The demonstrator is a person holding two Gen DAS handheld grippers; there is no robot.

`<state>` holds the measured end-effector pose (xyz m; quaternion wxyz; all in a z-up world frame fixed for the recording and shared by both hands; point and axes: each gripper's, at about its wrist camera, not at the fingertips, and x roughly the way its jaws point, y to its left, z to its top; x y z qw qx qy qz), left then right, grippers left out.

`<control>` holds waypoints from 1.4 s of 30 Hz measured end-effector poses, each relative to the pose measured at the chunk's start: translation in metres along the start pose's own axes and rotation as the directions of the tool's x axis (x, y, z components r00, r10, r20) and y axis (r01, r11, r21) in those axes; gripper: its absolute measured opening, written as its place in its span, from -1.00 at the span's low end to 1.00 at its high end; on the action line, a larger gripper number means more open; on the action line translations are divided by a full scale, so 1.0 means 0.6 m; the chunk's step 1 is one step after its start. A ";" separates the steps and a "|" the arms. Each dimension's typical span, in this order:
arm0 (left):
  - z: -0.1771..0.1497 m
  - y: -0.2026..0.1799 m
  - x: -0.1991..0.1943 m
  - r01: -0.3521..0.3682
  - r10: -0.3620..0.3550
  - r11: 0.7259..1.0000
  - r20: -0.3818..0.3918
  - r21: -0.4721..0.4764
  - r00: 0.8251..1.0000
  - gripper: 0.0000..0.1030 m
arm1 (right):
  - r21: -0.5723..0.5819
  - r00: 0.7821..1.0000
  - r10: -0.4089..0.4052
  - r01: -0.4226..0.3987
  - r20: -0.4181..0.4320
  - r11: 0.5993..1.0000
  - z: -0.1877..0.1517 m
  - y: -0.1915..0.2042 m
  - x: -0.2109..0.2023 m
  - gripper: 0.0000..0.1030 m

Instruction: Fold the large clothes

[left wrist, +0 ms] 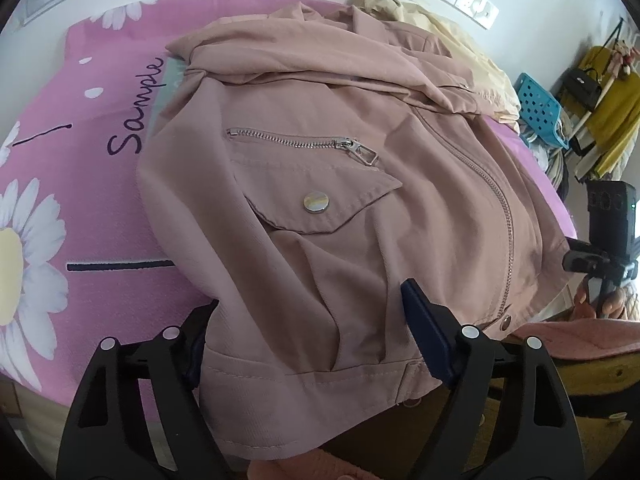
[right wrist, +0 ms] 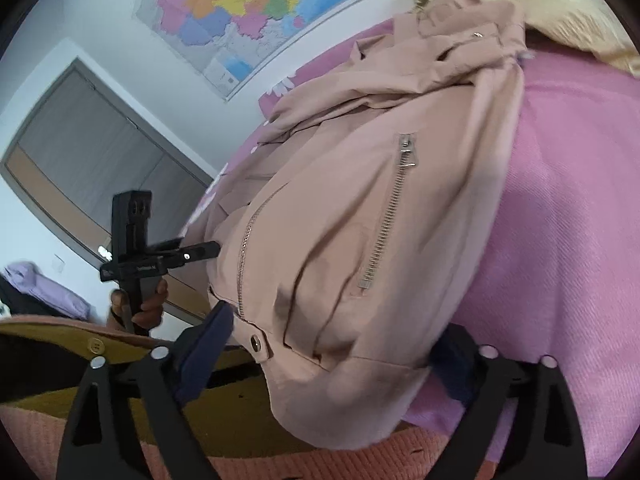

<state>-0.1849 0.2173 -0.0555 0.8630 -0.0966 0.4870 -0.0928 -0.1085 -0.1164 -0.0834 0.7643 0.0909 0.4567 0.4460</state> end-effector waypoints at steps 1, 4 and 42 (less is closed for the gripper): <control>0.000 -0.001 0.001 -0.003 0.003 1.000 0.003 0.003 1.000 0.55 | -0.005 1.000 -0.020 0.020 0.005 1.000 -0.001 0.004 0.001 0.77; -0.004 0.002 -0.002 -0.010 0.010 1.000 0.017 0.000 1.000 0.41 | -0.003 0.994 -0.113 0.113 0.010 0.994 -0.001 0.006 -0.001 -0.01; 0.015 0.053 -0.180 0.286 -0.248 0.954 0.298 -0.093 0.922 -0.89 | -0.006 0.928 0.275 -0.283 0.253 0.959 0.041 0.059 -0.121 -0.86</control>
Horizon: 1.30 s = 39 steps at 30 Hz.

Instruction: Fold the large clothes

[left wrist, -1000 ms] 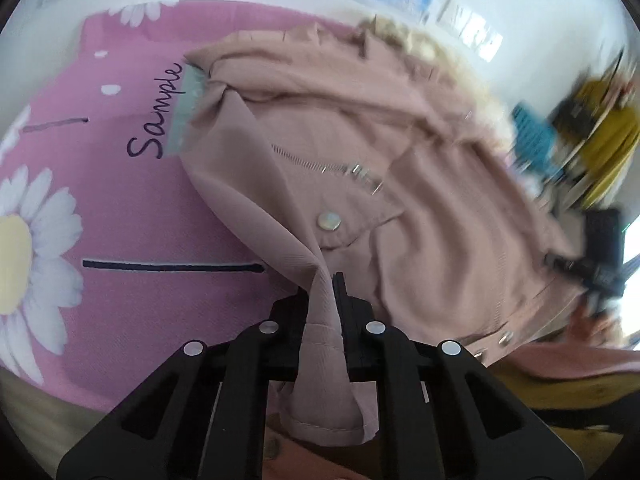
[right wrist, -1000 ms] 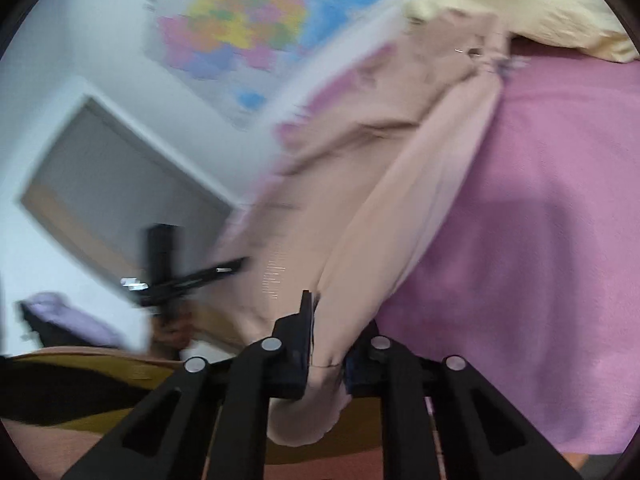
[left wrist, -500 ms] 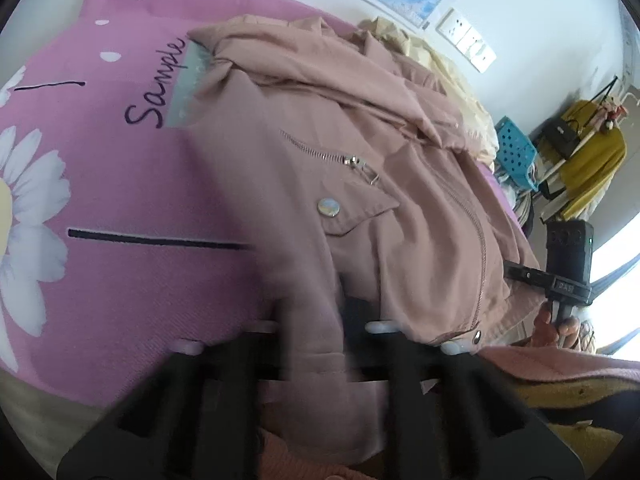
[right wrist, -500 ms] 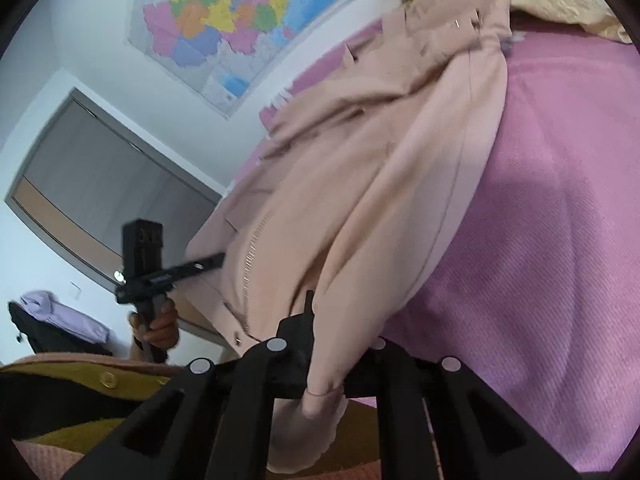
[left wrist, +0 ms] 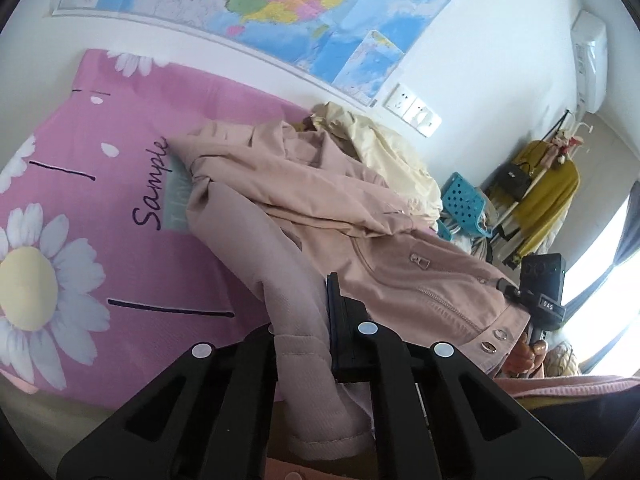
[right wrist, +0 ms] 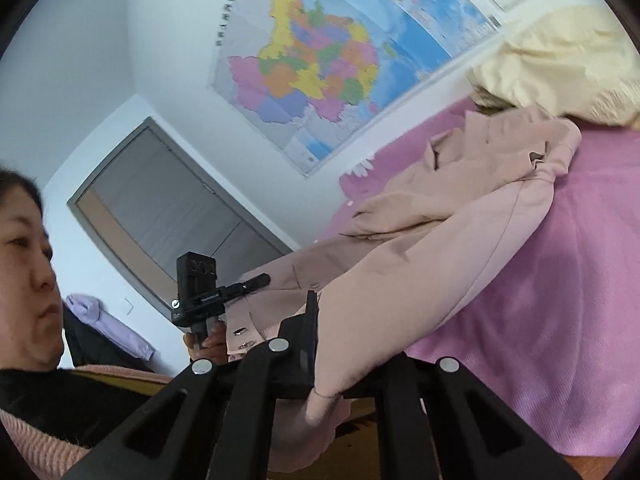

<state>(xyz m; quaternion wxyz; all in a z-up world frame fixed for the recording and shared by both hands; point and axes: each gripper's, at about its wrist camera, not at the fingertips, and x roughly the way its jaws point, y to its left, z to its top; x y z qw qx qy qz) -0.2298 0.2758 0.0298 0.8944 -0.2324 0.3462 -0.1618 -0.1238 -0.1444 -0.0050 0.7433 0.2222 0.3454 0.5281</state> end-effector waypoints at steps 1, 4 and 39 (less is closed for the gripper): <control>0.005 0.003 0.007 -0.003 0.003 1.000 -0.010 -0.009 1.000 -0.89 | 0.003 1.000 -0.005 0.005 0.001 1.000 0.003 -0.004 -0.001 -0.86; 0.018 0.005 0.017 -0.020 0.019 1.000 -0.038 -0.004 0.999 -0.89 | 0.044 1.000 -0.015 0.015 0.017 0.999 0.022 -0.019 0.005 -0.86; 0.279 -0.009 0.126 -0.188 0.202 0.974 -0.104 0.126 0.974 -0.89 | 0.163 0.986 -0.134 0.117 0.097 0.980 0.261 -0.093 0.082 -0.82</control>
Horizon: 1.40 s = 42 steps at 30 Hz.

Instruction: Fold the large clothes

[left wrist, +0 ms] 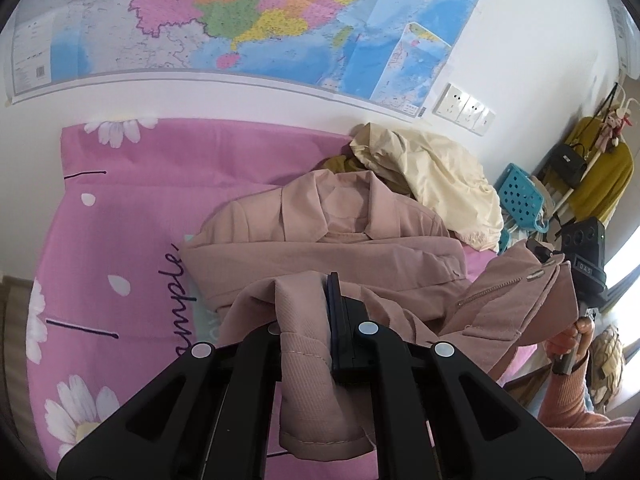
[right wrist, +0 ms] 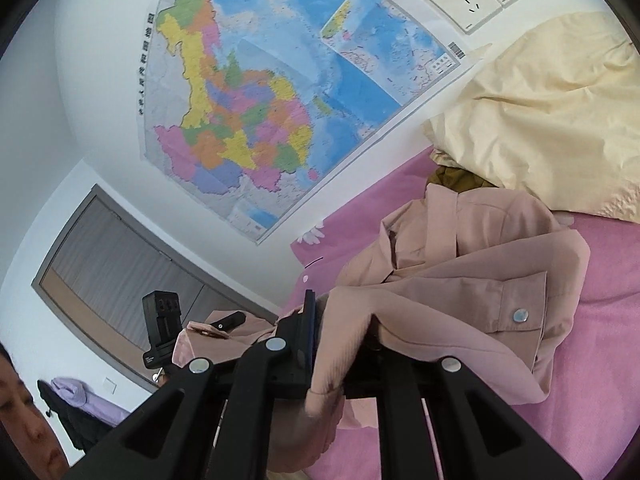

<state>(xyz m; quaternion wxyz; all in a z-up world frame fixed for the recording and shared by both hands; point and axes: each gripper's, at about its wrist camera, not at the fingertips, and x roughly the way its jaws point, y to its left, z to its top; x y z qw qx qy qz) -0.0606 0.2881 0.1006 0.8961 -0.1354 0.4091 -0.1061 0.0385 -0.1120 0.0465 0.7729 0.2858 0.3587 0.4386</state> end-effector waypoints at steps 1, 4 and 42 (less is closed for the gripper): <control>0.004 0.001 0.000 -0.001 0.001 1.000 -0.002 -0.004 1.000 -0.89 | 0.002 1.000 -0.001 0.001 0.000 1.000 0.002 0.000 0.001 -0.82; 0.015 0.003 0.002 -0.007 0.007 1.000 -0.008 0.001 1.000 -0.89 | 0.000 1.000 -0.007 0.007 0.002 1.000 0.012 0.004 0.006 -0.82; 0.111 0.053 0.118 -0.083 0.079 0.996 -0.091 -0.035 0.993 -0.88 | 0.121 0.996 -0.086 0.084 0.014 0.989 0.111 -0.084 0.079 -0.72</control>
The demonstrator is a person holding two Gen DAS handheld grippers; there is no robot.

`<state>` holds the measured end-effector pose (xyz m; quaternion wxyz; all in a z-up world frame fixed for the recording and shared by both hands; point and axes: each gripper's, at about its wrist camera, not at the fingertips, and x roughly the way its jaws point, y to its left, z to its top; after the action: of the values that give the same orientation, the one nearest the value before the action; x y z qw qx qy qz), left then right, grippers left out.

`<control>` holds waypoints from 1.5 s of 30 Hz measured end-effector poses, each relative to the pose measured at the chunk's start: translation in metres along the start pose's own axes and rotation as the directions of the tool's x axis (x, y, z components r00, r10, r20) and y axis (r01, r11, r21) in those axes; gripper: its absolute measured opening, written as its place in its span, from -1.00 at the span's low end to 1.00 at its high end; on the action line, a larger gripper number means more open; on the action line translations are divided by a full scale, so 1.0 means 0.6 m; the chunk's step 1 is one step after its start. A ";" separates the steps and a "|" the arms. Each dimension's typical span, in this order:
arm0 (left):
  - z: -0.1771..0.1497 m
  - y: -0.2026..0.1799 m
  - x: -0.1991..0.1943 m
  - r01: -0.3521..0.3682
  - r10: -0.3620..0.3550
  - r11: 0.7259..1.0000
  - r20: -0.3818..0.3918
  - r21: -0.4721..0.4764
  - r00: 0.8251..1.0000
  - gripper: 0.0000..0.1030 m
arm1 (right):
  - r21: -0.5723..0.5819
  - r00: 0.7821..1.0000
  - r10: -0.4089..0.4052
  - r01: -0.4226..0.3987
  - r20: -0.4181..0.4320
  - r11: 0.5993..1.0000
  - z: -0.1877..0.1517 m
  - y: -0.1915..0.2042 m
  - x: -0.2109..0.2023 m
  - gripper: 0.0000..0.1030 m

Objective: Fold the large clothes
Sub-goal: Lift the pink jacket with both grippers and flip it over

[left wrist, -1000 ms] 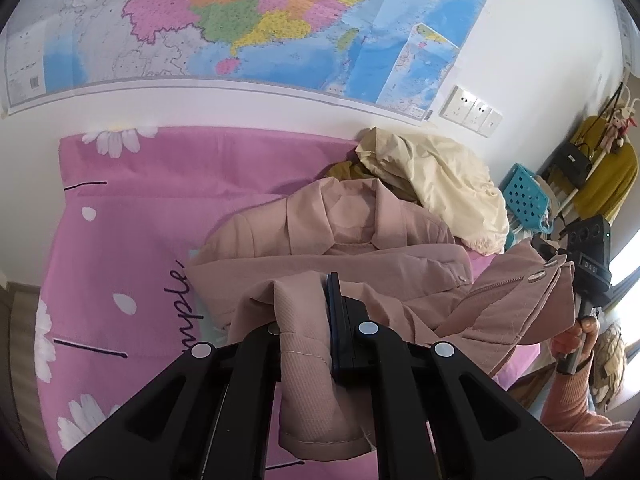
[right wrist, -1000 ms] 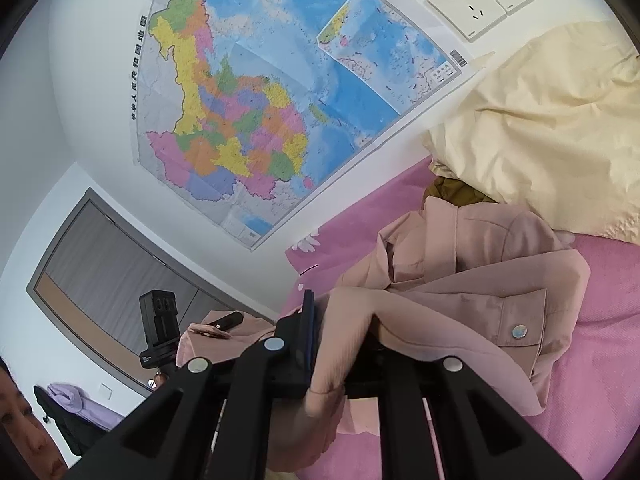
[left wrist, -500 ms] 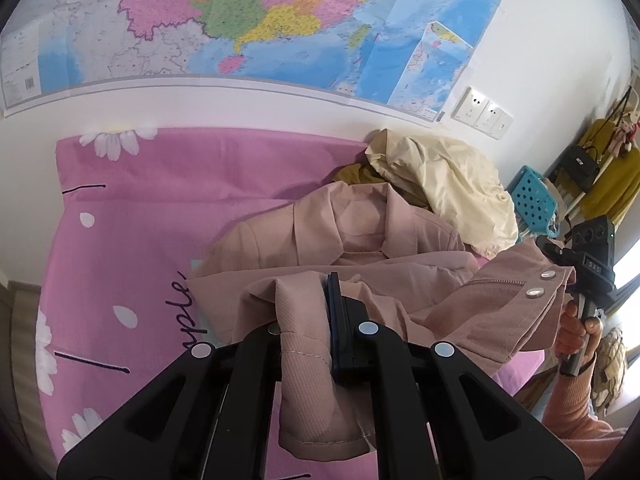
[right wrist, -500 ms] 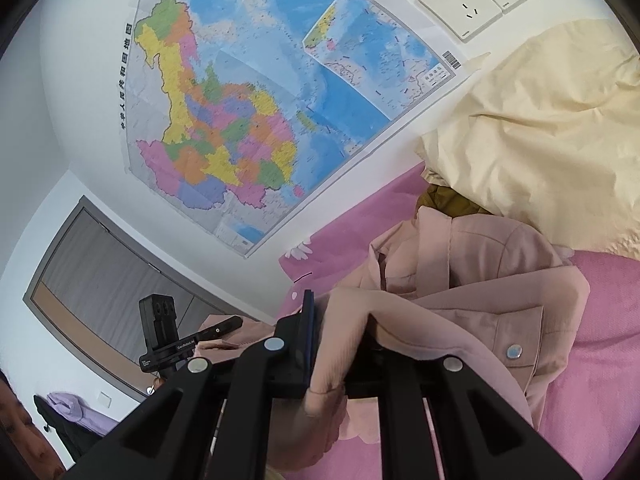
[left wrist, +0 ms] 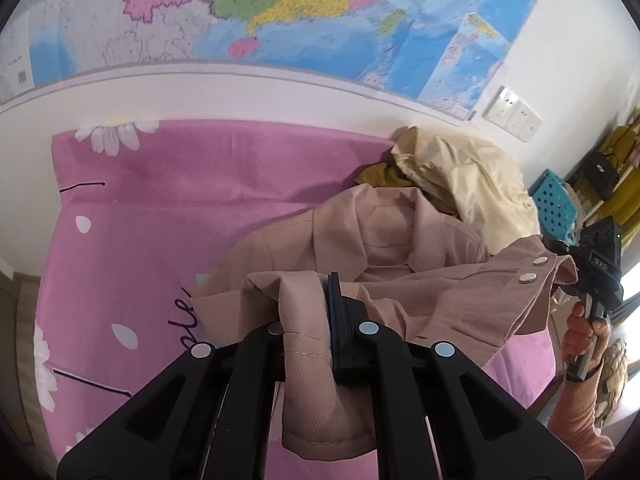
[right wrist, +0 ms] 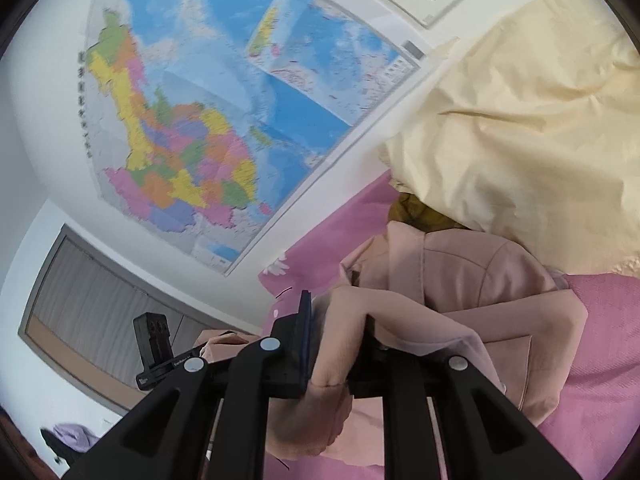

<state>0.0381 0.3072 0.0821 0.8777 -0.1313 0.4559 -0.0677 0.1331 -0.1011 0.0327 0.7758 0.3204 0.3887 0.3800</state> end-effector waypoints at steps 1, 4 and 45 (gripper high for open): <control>0.004 0.002 0.009 -0.004 0.004 1.000 -0.011 -0.001 1.000 -0.88 | 0.001 1.000 -0.010 0.010 -0.003 1.000 0.003 -0.004 0.005 -0.72; 0.014 0.007 0.033 -0.015 0.015 1.000 -0.038 0.000 0.999 -0.87 | 0.021 1.000 -0.029 0.029 -0.010 0.999 0.012 -0.021 0.019 -0.72; 0.051 -0.027 0.174 -0.120 0.123 0.987 -0.025 0.105 0.992 -0.24 | -0.164 0.990 -0.137 0.139 0.027 0.977 0.056 -0.036 0.032 0.38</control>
<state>0.1231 0.2717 0.0220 0.8784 -0.0568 0.4729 -0.0395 0.1767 -0.1029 0.0254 0.8273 0.2300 0.3709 0.3538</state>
